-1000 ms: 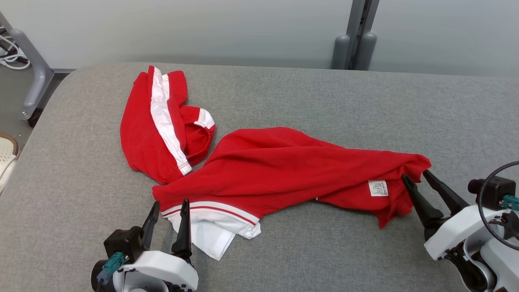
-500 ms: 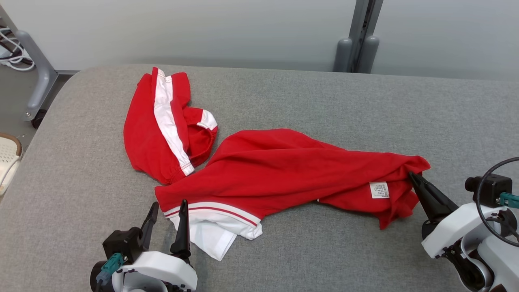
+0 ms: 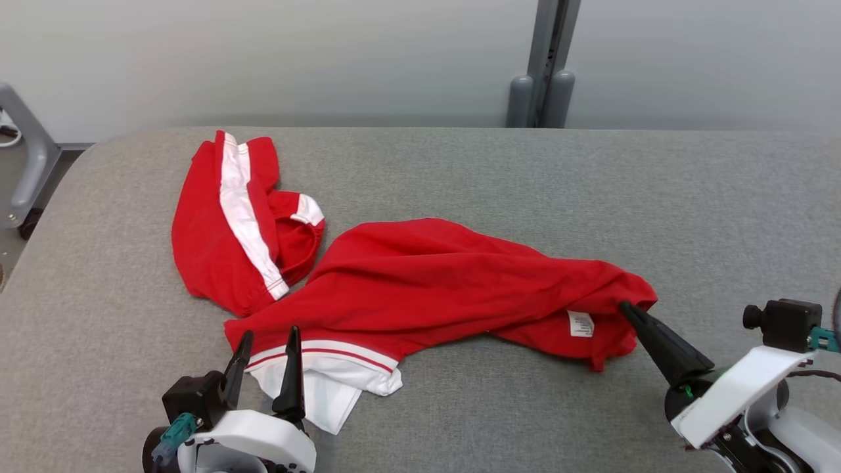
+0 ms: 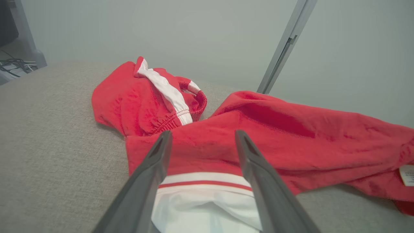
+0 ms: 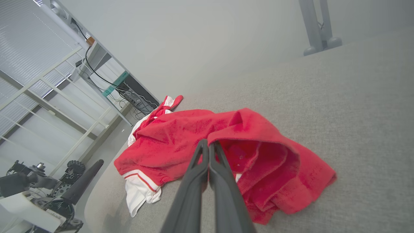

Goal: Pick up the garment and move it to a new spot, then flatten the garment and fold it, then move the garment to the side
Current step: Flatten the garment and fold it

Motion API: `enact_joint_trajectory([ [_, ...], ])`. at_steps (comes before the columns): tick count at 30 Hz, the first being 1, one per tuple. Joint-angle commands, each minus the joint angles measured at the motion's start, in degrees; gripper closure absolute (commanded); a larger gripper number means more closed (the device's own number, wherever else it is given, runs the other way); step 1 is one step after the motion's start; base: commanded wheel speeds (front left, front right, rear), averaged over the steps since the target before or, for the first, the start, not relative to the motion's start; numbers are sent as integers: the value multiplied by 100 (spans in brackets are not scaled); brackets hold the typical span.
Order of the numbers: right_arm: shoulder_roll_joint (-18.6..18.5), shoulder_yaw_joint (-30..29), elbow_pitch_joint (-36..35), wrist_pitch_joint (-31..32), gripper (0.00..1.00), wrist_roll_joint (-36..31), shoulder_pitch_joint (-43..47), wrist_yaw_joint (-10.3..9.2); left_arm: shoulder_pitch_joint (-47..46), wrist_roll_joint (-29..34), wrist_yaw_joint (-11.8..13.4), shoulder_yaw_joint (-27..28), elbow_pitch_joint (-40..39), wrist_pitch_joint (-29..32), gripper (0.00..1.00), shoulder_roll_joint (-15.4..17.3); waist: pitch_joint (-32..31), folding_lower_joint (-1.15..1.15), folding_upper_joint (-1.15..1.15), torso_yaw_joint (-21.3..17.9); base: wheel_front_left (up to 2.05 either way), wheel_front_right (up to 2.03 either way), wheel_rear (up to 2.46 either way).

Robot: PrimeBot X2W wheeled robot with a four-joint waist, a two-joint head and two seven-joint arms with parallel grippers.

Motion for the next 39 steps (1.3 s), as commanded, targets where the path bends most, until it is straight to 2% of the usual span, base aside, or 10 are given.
enact_joint_trajectory([
  [1,-159,24,-271,76,100,261,110,12,58,-29,28,9,-27,-28,0,51,-10,0,0,-77,0,0,0],
  [10,-922,-36,-1859,990,100,2073,598,13,54,-43,59,14,-59,-29,0,80,36,0,0,-422,0,0,0],
  [14,-1208,-128,-2072,1423,100,2513,903,13,32,-56,64,13,-54,-33,0,84,45,0,0,-514,0,0,0],
  [18,-1434,-100,-1870,1904,100,2714,1169,13,-1,-57,83,4,-67,-37,0,81,82,0,0,-558,0,0,0],
  [22,-1343,-19,-1343,2147,100,2596,1225,13,-31,-46,87,-13,-72,-36,0,79,123,0,0,-575,0,0,0],
  [29,-841,152,-88,1960,100,2034,1054,13,-34,-67,41,-45,2,-40,0,105,68,0,0,-505,0,0,0],
  [37,-474,154,553,1707,100,1733,875,13,-12,-75,63,-86,-9,-38,0,142,52,0,0,-389,0,0,0],
  [38,-437,133,611,1653,71,1734,867,13,-6,-82,64,-87,-10,-38,0,149,52,0,0,-376,0,0,0],
  [39,-437,133,611,1653,71,1734,867,13,-6,-82,64,-87,-10,-38,0,149,52,0,0,-376,0,0,0],
])
